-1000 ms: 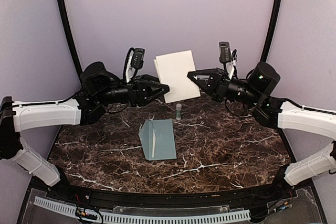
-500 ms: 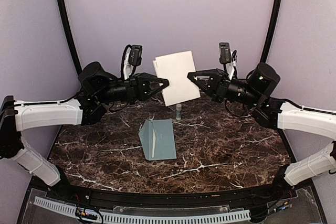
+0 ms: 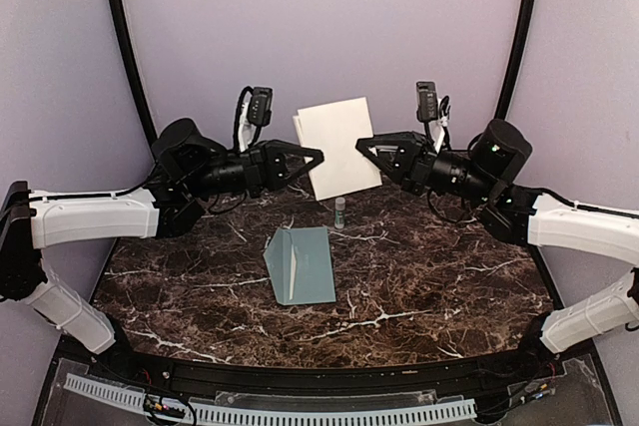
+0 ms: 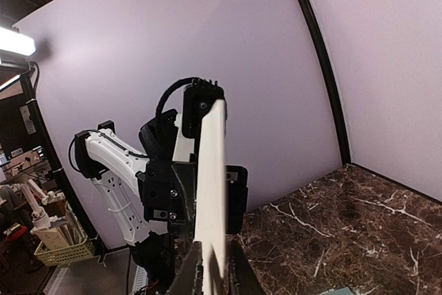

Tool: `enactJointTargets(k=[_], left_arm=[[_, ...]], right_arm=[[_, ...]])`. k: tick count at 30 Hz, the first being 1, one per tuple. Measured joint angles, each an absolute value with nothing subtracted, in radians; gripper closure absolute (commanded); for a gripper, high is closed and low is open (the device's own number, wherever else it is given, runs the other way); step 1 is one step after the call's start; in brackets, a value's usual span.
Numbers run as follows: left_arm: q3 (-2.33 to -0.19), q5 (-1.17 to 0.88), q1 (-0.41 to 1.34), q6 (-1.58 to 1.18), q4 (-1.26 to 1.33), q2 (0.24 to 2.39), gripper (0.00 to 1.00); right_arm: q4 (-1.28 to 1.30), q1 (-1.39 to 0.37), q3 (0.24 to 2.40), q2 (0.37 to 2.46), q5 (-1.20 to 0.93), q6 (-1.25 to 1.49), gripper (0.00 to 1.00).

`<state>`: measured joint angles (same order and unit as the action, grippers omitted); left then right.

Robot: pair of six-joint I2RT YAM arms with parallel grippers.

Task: Place the letter into the envelope and seal it
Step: Fold the letter.

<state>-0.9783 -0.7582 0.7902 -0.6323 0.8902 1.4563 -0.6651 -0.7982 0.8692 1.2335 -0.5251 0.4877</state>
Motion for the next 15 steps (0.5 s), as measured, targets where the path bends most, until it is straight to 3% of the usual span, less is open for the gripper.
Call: enactJointTargets(k=[4,6,10,15], left_arm=[[-0.978,-0.711,0.790,-0.600,0.814,1.456,1.00],[-0.978,-0.690,0.787,-0.582,0.765,1.452,1.00],[-0.978,-0.672,0.760,-0.557,0.620,1.423,1.00],[-0.978,-0.651,0.688,-0.520,0.347,1.370,1.00]], right_arm=[[-0.632,-0.803,0.869,1.231,-0.511,0.475,0.40],[-0.609,-0.804,0.868,1.224,-0.489,0.460,0.28],[-0.545,-0.804,0.863,1.188,-0.428,0.445,0.18],[-0.452,-0.804,0.844,1.154,-0.331,0.445,0.16]])
